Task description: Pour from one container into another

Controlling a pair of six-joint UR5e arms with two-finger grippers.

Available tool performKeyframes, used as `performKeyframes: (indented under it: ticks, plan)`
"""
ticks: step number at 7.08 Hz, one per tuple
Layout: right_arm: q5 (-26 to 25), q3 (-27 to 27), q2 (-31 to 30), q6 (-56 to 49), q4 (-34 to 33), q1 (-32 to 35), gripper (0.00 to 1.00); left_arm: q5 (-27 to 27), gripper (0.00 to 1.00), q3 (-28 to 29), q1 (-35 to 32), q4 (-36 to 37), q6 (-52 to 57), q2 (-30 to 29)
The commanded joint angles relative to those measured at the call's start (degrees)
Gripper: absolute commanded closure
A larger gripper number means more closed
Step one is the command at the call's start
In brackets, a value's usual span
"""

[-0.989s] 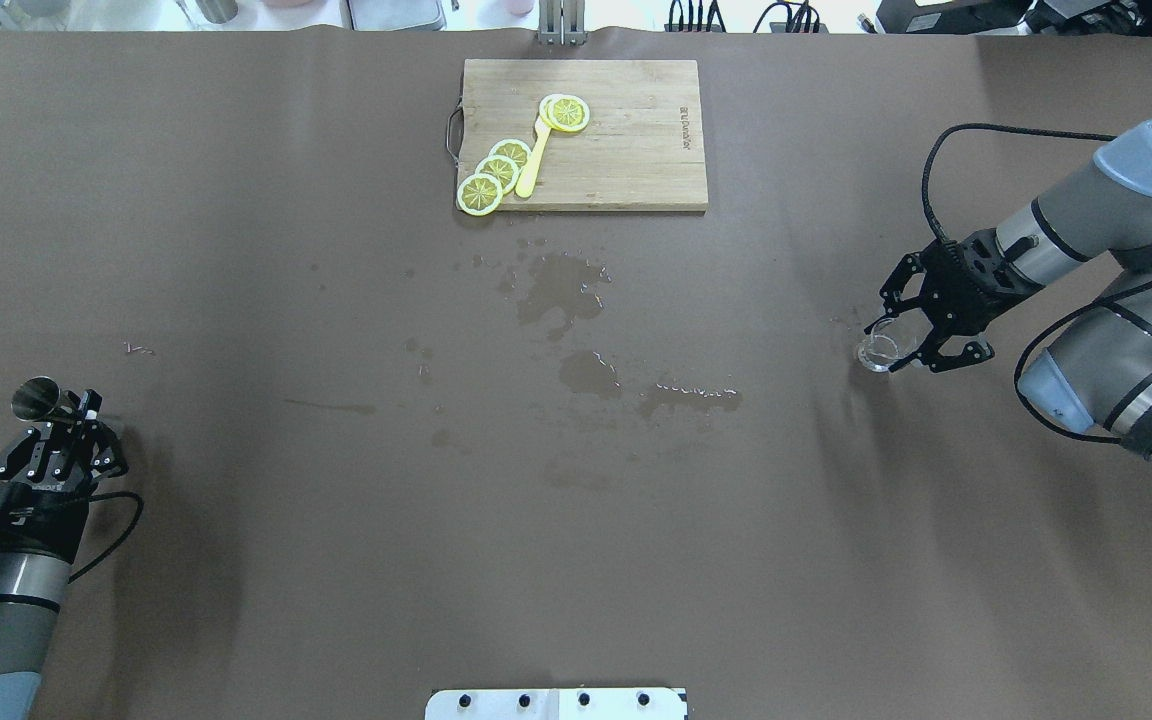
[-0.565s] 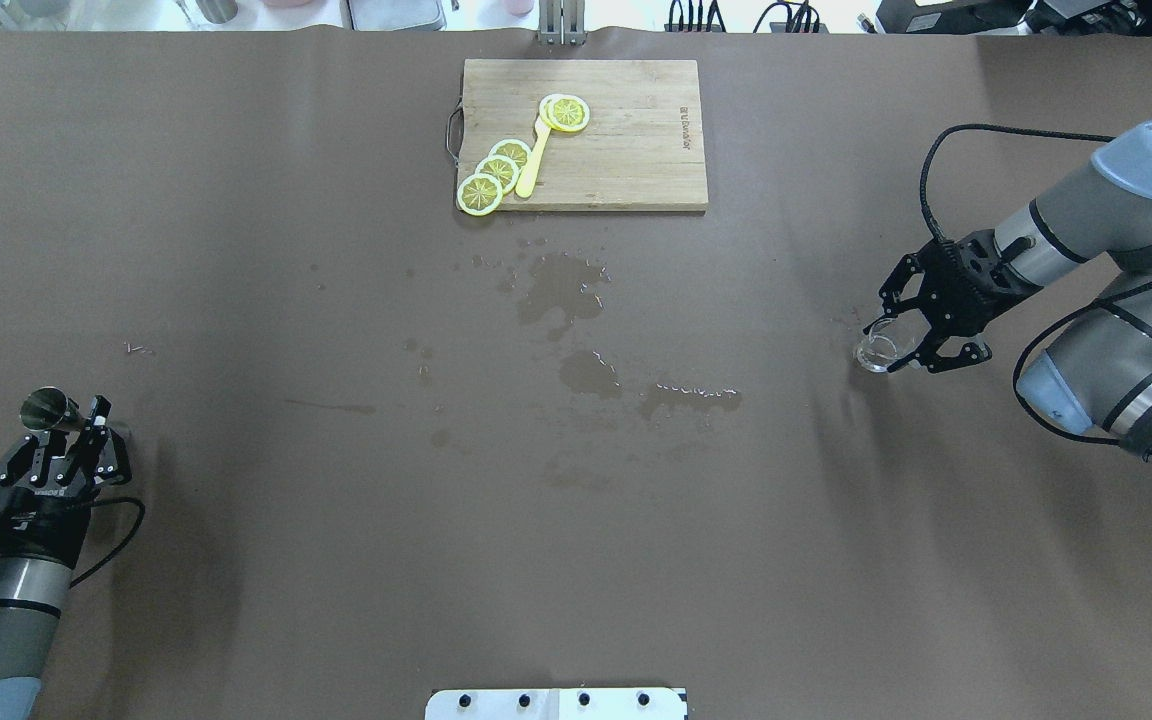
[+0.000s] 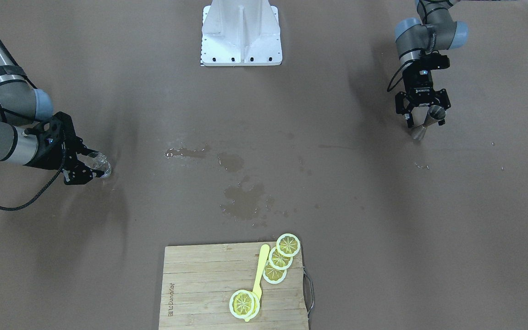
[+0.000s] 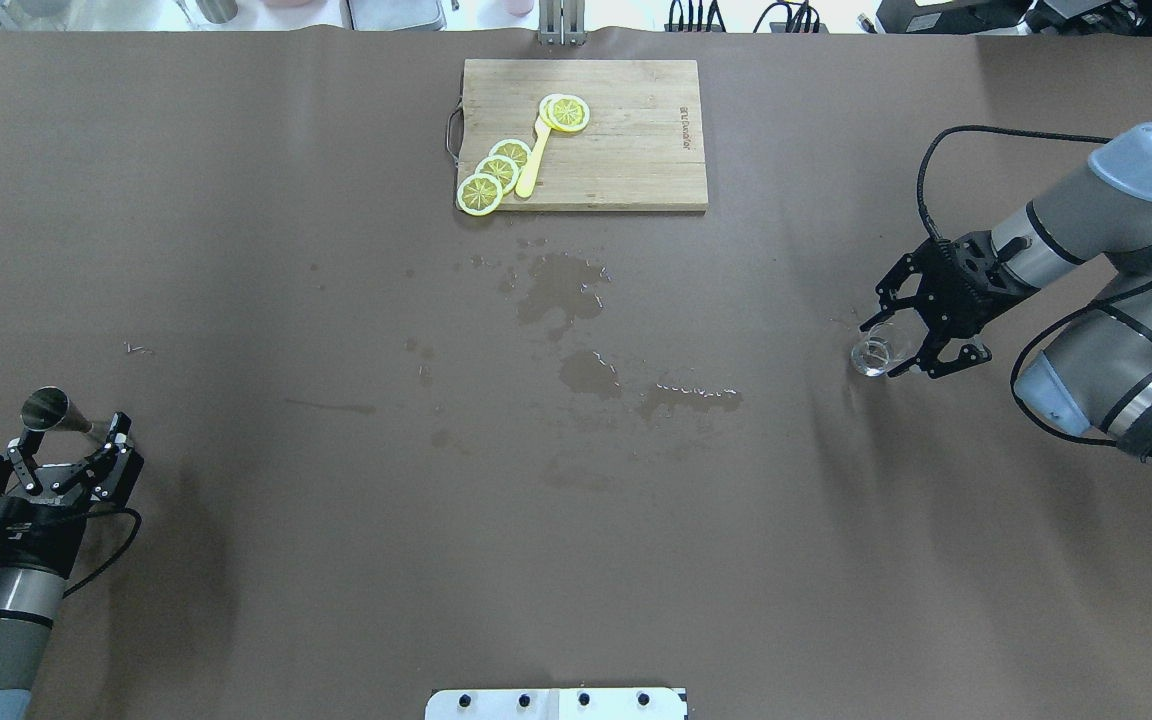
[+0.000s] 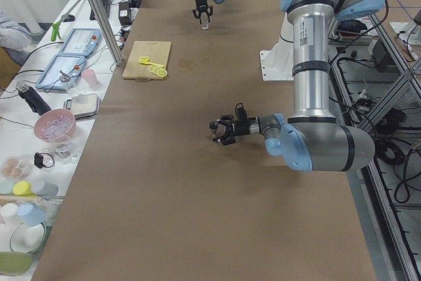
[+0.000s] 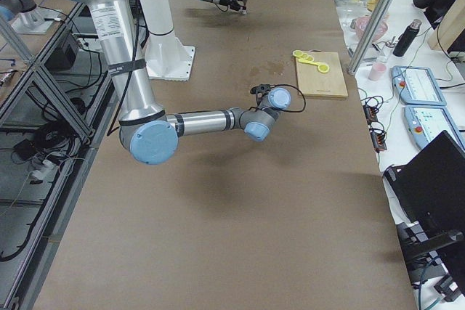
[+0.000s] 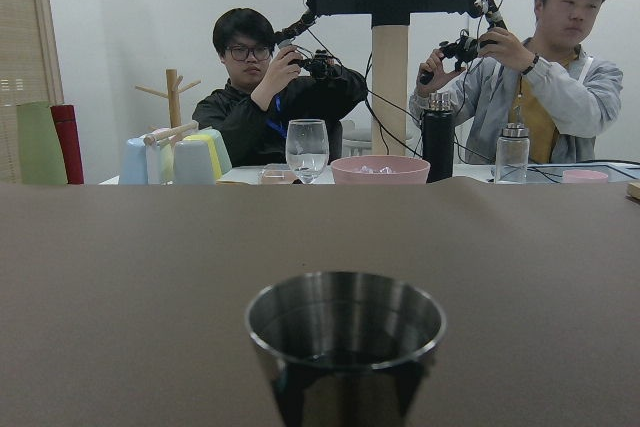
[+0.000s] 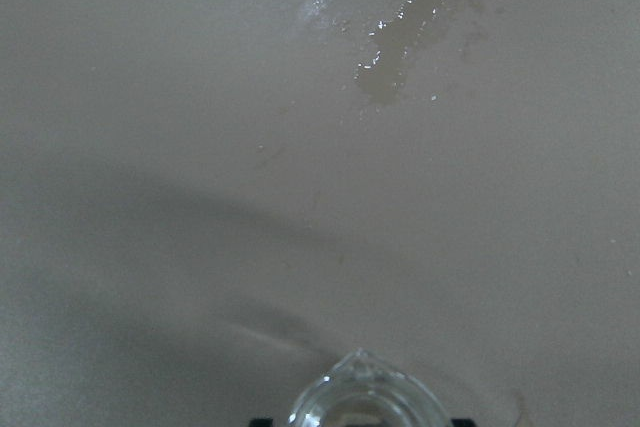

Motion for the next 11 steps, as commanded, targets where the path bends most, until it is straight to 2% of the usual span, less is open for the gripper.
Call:
performKeyframes:
  ticks: [1, 3, 4, 5, 6, 7, 8, 9, 10, 11]
  plan:
    - [0.2, 0.1, 0.1, 0.4, 1.1, -0.1, 0.02, 1.0, 0.01, -6.4, 1.1, -0.1, 0.4, 5.7]
    - [1.0, 0.5, 0.3, 1.0, 1.1, -0.1, 0.01, 1.0, 0.01, -12.9, 1.1, -0.1, 1.2, 7.8]
    - [2.4, 1.0, 0.7, 3.3, 1.1, -0.1, 0.01, 1.0, 0.01, -16.4, 1.1, -0.1, 5.6, 9.8]
    - [3.2, 1.1, 1.0, 5.2, 3.0, -0.1, 0.02, 0.4, 0.01, -20.7, 1.1, 0.1, 8.1, 12.7]
    - [3.2, 1.1, 2.0, 9.6, 5.9, -0.1, 0.01, -2.0, 0.01, -24.0, 1.4, 0.4, 13.4, 13.2]
    - [3.1, 1.6, 3.3, 14.0, 7.6, 0.0, 0.02, -6.8, 0.01, -25.8, 0.8, 0.5, 24.1, 10.8]
    - [2.9, 1.6, 5.0, 17.0, 7.6, 0.5, 0.01, -9.0, 0.01, -25.8, -1.4, 0.4, 32.0, 5.3]
    - [1.9, 1.6, 6.9, 21.3, 7.6, 2.0, 0.01, -16.6, 0.01, -25.8, -6.1, 0.4, 35.7, -3.6]
    - [-1.0, 1.6, 8.6, 27.0, 7.6, 3.9, 0.01, -24.9, 0.01, -25.7, -9.9, 0.4, 41.3, -9.9]
    - [-4.7, 1.6, 9.9, 34.7, 7.6, 5.5, 0.01, -34.3, 0.01, -25.7, -17.3, 0.4, 50.9, -11.4]
